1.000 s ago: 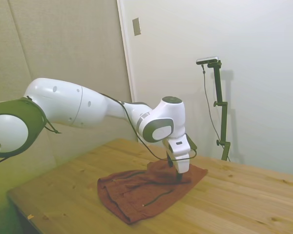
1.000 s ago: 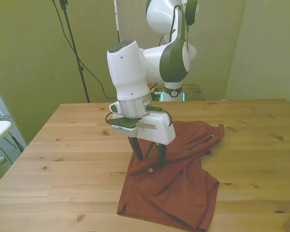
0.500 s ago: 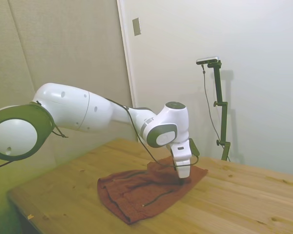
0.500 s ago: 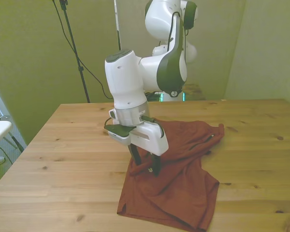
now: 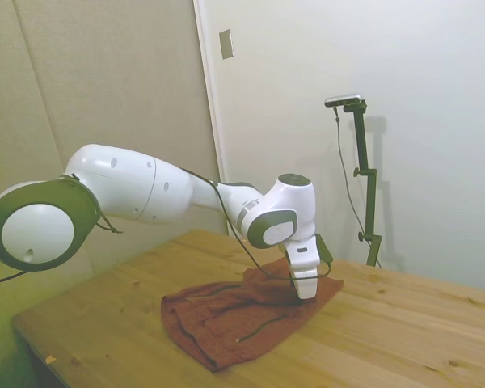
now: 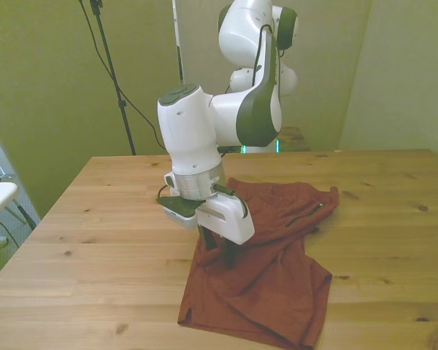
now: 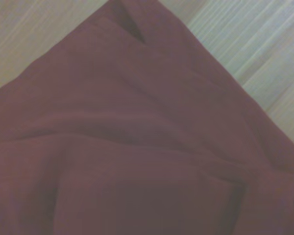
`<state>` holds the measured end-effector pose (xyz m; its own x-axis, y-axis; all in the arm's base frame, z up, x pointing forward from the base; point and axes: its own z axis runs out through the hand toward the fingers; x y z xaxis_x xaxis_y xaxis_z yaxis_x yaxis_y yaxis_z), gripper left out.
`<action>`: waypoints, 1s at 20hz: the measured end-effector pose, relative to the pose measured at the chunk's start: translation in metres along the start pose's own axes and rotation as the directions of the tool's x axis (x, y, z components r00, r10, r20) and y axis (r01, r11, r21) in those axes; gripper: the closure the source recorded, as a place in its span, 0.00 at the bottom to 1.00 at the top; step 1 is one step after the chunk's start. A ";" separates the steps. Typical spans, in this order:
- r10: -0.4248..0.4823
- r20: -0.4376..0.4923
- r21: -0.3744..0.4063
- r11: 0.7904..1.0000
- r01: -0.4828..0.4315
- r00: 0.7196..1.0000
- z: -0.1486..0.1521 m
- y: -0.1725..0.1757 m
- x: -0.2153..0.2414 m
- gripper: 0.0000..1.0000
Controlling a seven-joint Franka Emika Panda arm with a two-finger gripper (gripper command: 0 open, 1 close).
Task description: Unfold the shorts
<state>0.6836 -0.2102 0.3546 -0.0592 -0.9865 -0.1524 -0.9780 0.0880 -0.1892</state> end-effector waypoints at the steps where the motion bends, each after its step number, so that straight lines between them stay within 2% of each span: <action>1: 0.000 0.000 -0.001 1.000 0.000 1.000 0.000 0.000 0.000 1.00; 15: -0.006 0.002 0.002 1.000 0.006 1.000 -0.001 -0.002 -0.003 1.00; 20: -0.037 0.019 0.021 0.999 0.036 0.999 -0.007 -0.007 -0.019 1.00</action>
<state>0.6902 -0.1925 0.3654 -0.0197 -0.9863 -0.1636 -0.9750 0.0551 -0.2153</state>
